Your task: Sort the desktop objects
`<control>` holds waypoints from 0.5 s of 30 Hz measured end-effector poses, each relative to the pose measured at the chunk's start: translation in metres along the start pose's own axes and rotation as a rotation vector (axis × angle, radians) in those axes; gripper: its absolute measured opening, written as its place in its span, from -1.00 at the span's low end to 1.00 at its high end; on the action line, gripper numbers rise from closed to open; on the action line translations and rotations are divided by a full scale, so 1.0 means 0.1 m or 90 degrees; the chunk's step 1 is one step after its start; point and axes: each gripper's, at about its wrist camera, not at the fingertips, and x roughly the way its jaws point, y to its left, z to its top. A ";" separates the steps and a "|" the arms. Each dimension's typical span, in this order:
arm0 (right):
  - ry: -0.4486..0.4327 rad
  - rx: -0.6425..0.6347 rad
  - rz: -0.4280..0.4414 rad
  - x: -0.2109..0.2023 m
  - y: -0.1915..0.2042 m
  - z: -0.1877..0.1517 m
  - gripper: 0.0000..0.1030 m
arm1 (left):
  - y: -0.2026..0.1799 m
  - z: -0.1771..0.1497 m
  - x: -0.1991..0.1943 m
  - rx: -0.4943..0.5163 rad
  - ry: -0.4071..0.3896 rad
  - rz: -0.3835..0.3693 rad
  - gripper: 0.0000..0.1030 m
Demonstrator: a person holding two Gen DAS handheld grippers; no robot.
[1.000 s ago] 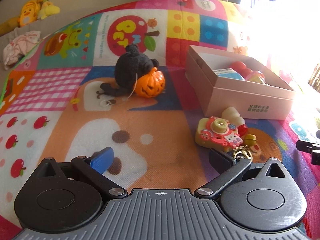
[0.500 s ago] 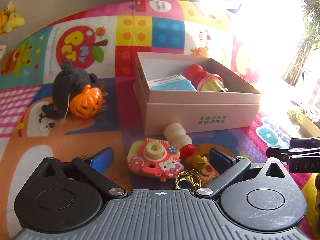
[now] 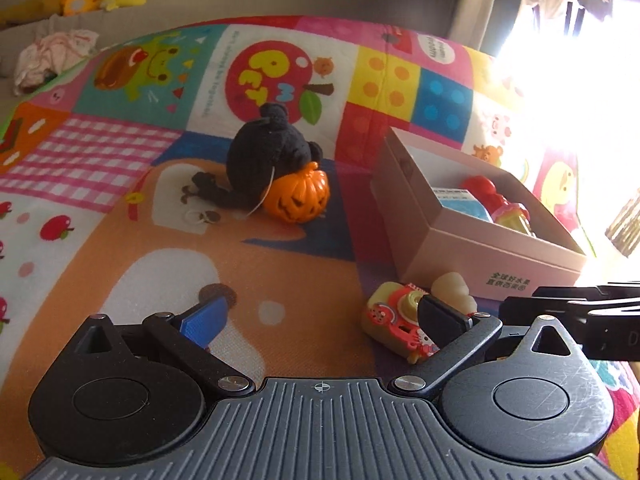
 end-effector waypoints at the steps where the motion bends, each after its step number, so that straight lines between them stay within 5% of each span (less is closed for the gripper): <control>1: 0.007 -0.012 -0.011 0.06 0.04 0.00 -0.14 | 0.03 0.01 0.00 -0.012 0.001 -0.006 1.00; 8: 0.045 -0.025 -0.033 0.26 -0.04 -0.06 -0.23 | 0.05 0.00 -0.01 -0.017 -0.005 -0.018 1.00; 13: -0.015 -0.080 -0.208 0.11 -0.08 -0.12 -0.23 | 0.03 -0.01 -0.01 -0.009 -0.004 -0.019 1.00; 15: -0.015 -0.062 -0.187 0.04 -0.14 -0.11 -0.23 | 0.00 -0.02 -0.02 0.001 -0.006 -0.017 1.00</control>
